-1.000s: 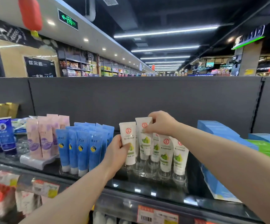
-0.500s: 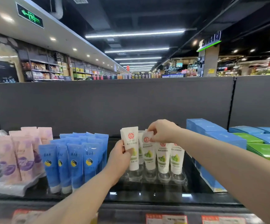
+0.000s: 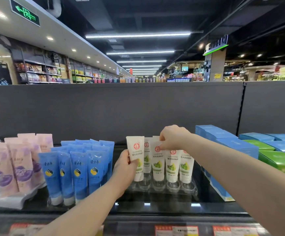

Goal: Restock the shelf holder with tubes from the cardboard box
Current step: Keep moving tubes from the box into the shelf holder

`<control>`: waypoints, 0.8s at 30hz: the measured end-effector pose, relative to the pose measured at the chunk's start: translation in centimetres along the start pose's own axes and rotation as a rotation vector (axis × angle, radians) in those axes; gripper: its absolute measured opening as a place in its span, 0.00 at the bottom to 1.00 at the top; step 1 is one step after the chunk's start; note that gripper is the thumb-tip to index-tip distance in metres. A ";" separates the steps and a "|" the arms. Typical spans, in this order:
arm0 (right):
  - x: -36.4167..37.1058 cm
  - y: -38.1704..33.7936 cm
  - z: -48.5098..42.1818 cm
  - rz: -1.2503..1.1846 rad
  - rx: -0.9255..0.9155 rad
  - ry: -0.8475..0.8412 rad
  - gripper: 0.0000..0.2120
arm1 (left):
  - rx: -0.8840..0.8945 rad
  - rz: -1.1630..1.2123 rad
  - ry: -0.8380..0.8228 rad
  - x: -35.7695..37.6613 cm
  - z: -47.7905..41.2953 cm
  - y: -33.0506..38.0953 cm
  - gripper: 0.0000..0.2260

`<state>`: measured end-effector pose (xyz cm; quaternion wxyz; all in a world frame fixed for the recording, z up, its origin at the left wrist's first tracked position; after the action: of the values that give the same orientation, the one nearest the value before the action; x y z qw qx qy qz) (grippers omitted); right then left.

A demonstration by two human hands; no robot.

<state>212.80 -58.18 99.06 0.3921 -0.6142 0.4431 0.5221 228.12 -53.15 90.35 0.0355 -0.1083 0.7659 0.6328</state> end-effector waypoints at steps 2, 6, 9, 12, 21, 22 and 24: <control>0.2 -0.3 -0.1 0.056 0.003 -0.018 0.16 | -0.009 -0.004 -0.011 0.1 0.1 0.0 0.12; 0.1 -1.0 -0.1 0.148 -0.059 -0.052 0.06 | -0.022 -0.020 -0.045 0.2 0.1 0.1 0.12; -0.4 -2.1 0.2 -0.062 -0.181 -0.073 0.22 | -0.019 -0.022 -0.077 0.3 0.1 0.3 0.15; -0.6 -3.8 0.3 -0.255 -0.275 -0.096 0.23 | 0.021 -0.048 -0.112 0.8 0.0 0.5 0.15; -0.5 -4.4 -0.9 -0.168 -0.245 -0.059 0.12 | -0.036 -0.698 -0.173 1.2 -0.6 -1.9 0.20; -0.3 -4.5 -1.0 -0.159 -0.237 -0.069 0.13 | -0.046 -0.804 -0.223 1.5 -0.3 -2.2 0.23; -0.2 -4.6 -1.2 -0.134 -0.219 -0.086 0.13 | -0.102 -0.936 -0.329 2.0 0.3 -3.0 0.27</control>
<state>217.50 -57.89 99.49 0.3752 -0.6586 0.3244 0.5659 226.76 -53.65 87.08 0.4308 -0.3407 0.5876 0.5942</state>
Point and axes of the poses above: each hand's wrist, its own z-axis away from the middle knuckle, its own x-axis out of the palm, y = z × x, the point moved 6 cm from there along -z, towards the middle knuckle
